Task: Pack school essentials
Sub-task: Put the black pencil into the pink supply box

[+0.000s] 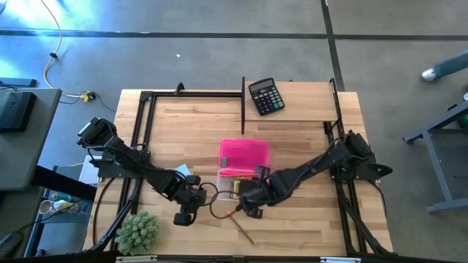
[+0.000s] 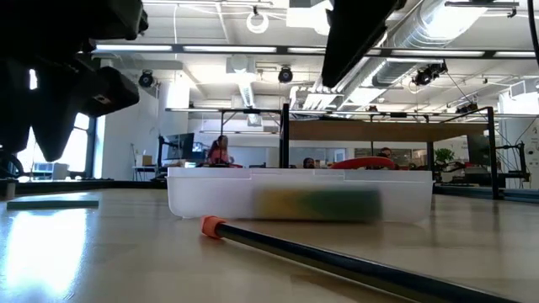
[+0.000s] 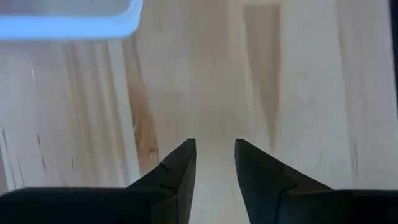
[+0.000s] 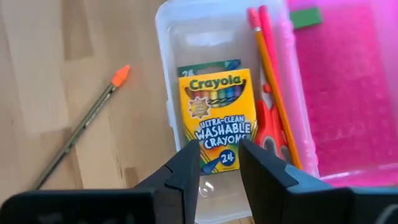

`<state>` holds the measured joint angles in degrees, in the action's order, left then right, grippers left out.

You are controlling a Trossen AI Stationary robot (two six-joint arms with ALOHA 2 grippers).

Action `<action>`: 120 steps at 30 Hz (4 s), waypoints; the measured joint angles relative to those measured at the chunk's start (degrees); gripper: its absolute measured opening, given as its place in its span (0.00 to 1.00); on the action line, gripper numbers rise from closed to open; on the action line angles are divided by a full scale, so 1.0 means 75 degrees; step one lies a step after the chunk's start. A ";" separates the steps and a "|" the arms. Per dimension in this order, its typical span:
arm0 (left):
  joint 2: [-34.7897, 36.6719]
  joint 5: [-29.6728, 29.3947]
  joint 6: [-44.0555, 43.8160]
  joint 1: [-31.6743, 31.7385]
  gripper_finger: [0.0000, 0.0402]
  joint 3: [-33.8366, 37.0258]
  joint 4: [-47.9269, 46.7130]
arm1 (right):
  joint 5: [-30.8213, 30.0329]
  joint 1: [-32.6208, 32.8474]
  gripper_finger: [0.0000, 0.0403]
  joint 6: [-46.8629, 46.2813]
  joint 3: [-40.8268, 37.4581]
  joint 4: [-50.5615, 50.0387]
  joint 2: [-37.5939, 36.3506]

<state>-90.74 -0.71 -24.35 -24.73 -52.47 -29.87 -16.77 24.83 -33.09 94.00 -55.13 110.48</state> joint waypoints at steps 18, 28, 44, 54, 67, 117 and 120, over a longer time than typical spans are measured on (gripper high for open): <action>0.0000 -0.0930 0.3757 0.0061 0.46 -0.0069 0.3811 | -0.2457 0.0712 0.26 -0.3461 0.0000 -0.2164 -0.0571; -0.0096 -0.0963 0.3944 0.0555 0.42 -0.0540 0.3800 | -0.3129 0.0401 0.26 -0.3705 0.0003 -0.2841 -0.1759; -0.2172 -0.0836 0.4084 0.0609 0.42 -0.2814 0.1243 | -0.3108 -0.0008 0.26 -0.3123 0.0003 -0.3242 -0.2011; -0.3472 -0.0831 0.3878 0.0463 0.42 -0.4293 -0.0063 | -0.3040 0.0045 0.26 -0.3187 0.0003 -0.3303 -0.2017; -0.4207 -0.0850 0.3873 0.0224 0.42 -0.4501 0.0142 | -0.2962 0.0071 0.26 -0.3294 0.0003 -0.3320 -0.2011; -0.4188 -0.0394 0.3439 0.0230 0.00 -0.4447 -0.0183 | -0.2677 0.0093 0.26 -0.3385 0.0003 -0.3423 -0.2011; -0.4188 -0.0309 0.3413 0.0224 0.00 -0.4447 -0.0155 | -0.2677 0.0092 0.26 -0.3385 0.0003 -0.3424 -0.2011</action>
<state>-122.15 -3.03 1.25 -23.05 -85.82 -31.03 -36.84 25.53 -58.48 94.02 -80.82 95.39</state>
